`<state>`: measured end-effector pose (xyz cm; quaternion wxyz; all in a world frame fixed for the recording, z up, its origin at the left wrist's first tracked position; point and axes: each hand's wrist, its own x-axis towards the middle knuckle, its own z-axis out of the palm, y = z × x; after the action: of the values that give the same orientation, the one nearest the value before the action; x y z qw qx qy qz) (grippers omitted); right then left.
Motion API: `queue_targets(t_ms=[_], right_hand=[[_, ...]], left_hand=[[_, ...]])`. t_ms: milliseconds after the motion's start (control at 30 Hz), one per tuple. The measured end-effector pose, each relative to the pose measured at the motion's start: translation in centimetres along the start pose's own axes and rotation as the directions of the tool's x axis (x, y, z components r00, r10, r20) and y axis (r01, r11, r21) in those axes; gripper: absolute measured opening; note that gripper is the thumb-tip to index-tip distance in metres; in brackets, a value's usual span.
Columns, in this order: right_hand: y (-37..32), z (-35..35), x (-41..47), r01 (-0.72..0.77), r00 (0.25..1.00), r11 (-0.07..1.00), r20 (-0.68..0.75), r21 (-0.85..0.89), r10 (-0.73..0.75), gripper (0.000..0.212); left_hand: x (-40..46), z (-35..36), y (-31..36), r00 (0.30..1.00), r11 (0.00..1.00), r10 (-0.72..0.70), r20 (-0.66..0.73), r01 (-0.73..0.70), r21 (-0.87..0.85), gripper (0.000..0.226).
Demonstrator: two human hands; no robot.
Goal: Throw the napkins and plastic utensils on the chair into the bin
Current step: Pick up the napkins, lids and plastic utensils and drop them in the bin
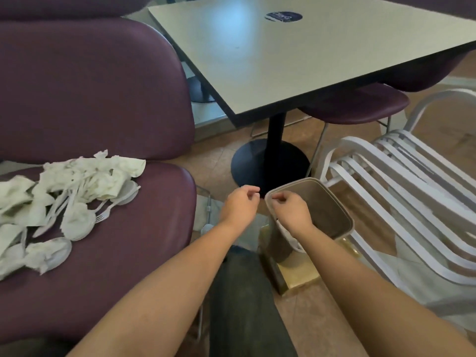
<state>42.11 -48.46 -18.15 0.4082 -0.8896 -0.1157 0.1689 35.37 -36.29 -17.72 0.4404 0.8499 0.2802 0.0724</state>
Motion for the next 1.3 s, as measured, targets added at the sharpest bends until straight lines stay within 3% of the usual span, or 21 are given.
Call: queue_targets(t_ms=[167, 567, 833, 1000, 1200, 1300], right_hand=[[-5.2, 4.6, -1.8, 0.117, 0.991, 0.993, 0.069, 0.002, -0.116, 0.019], [-16.4, 17.8, -6.8, 0.344, 0.901, 0.939, 0.285, -0.007, -0.328, 0.02], [-20.8, 25.1, -8.7, 0.476, 0.819, 0.878, 0.386, -0.048, -0.424, 0.026], [-23.0, 29.5, -8.9, 0.587, 0.757, 0.792, 0.462, -0.168, -0.462, 0.033], [-24.4, 33.0, -7.5, 0.599, 0.771, 0.754, 0.449, -0.272, -0.451, 0.043], [-24.5, 33.7, -6.9, 0.616, 0.761, 0.738, 0.45, -0.276, -0.468, 0.037]], left_hand=[[-1.4, -7.0, -3.2, 0.988, 0.994, -0.08, -0.131, 0.09, 0.069, 0.022], [-6.2, -22.5, -13.6, 0.885, 0.955, -0.268, -0.38, 0.295, 0.013, 0.022], [-8.8, -27.3, -19.9, 0.828, 0.933, -0.318, -0.461, 0.36, 0.003, 0.021], [-8.8, -29.5, -23.1, 0.78, 0.93, -0.298, -0.55, 0.368, 0.018, 0.025], [-6.8, -29.9, -25.3, 0.798, 0.933, -0.274, -0.537, 0.356, 0.053, 0.028], [-5.8, -30.1, -25.7, 0.823, 0.937, -0.252, -0.509, 0.34, 0.086, 0.034]])
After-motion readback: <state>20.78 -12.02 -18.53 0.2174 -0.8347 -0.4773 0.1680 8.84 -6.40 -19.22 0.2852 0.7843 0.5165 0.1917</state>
